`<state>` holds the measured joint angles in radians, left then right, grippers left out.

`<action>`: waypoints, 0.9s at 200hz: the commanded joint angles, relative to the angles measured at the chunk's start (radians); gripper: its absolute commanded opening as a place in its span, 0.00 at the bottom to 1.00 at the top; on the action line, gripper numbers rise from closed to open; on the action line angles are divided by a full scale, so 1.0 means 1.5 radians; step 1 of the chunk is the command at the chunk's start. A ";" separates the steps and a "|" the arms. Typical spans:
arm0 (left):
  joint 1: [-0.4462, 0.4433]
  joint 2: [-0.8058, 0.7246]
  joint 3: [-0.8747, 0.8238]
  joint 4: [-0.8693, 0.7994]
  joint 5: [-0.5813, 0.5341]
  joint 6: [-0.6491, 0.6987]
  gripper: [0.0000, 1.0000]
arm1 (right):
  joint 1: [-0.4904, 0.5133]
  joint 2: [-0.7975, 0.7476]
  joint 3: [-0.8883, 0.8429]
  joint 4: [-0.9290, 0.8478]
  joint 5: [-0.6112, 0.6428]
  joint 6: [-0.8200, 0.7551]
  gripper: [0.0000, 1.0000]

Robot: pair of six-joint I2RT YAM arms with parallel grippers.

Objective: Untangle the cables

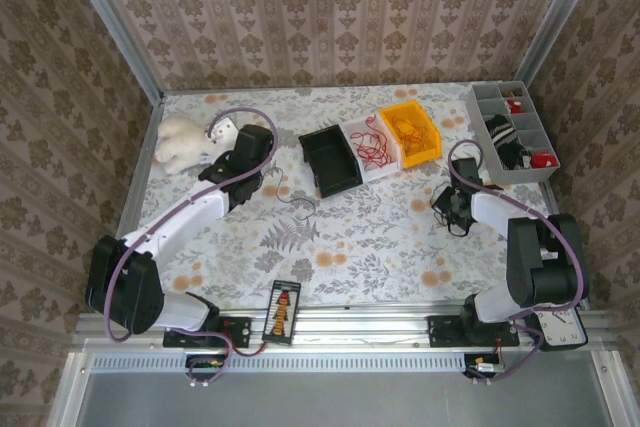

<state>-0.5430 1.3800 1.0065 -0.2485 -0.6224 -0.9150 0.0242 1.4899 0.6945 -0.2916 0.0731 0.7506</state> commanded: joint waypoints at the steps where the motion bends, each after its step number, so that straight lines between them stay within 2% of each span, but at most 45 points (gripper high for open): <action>1: 0.001 0.004 -0.020 -0.025 0.009 -0.047 0.00 | 0.036 -0.031 0.006 0.026 -0.028 -0.025 0.00; 32: 0.011 0.005 -0.036 -0.028 0.027 -0.083 0.00 | 0.148 -0.090 0.071 0.084 -0.062 -0.093 0.00; 54: 0.015 0.004 -0.040 -0.027 0.031 -0.089 0.00 | 0.219 -0.090 0.137 0.133 -0.115 -0.119 0.00; 77: 0.016 0.004 -0.040 -0.030 0.033 -0.084 0.00 | 0.262 -0.025 0.215 0.158 -0.182 -0.123 0.01; 101: 0.017 -0.001 -0.044 -0.031 0.033 -0.083 0.00 | 0.287 0.069 0.309 0.147 -0.205 -0.136 0.03; 111: 0.017 -0.002 -0.045 -0.031 0.034 -0.083 0.00 | 0.290 0.112 0.347 0.142 -0.217 -0.138 0.08; 123: 0.017 -0.004 -0.045 -0.033 0.038 -0.085 0.00 | 0.292 0.157 0.390 0.125 -0.228 -0.129 0.23; 134: 0.016 -0.004 -0.045 -0.034 0.038 -0.084 0.00 | 0.292 0.184 0.399 0.153 -0.268 -0.125 0.28; 156: 0.015 -0.003 -0.048 -0.033 0.042 -0.087 0.00 | 0.297 0.212 0.412 0.147 -0.293 -0.114 0.47; 180: 0.012 0.005 -0.049 -0.031 0.048 -0.096 0.00 | 0.301 0.206 0.396 0.136 -0.276 -0.121 0.52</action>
<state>-0.5220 1.3811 0.9443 -0.2760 -0.5629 -1.0298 0.4656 1.8153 1.2762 -0.0723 -0.3084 0.5781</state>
